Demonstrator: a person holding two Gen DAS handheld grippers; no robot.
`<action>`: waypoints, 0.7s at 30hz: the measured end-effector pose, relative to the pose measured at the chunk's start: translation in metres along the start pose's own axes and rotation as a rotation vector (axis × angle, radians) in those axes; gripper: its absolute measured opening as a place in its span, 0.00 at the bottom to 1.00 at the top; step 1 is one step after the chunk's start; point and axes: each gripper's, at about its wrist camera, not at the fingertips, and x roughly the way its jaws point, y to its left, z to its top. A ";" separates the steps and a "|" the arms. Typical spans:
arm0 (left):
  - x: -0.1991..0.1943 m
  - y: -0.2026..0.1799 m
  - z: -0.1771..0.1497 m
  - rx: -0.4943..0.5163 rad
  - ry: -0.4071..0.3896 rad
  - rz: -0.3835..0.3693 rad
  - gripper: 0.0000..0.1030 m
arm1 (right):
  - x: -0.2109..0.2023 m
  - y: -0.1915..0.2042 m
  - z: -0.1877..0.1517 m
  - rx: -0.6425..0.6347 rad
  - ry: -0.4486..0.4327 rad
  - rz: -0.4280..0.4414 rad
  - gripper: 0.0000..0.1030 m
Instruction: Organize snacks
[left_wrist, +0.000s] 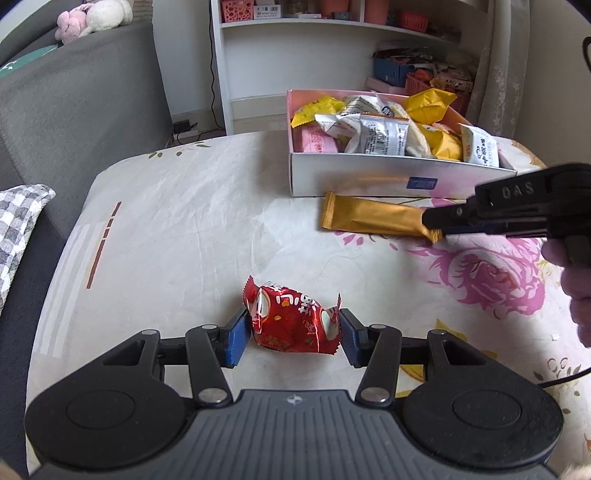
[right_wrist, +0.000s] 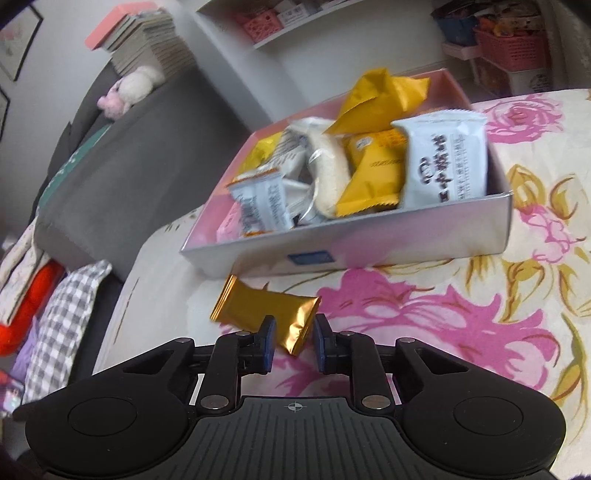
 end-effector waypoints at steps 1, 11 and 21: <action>0.000 0.001 0.000 0.002 -0.002 0.004 0.46 | 0.001 0.005 -0.002 -0.031 0.026 0.017 0.19; -0.001 0.005 -0.004 0.031 -0.009 0.020 0.51 | -0.014 0.042 -0.006 -0.236 -0.011 -0.048 0.58; 0.002 0.007 -0.006 0.014 -0.002 0.022 0.56 | 0.020 0.069 -0.016 -0.421 -0.026 -0.167 0.59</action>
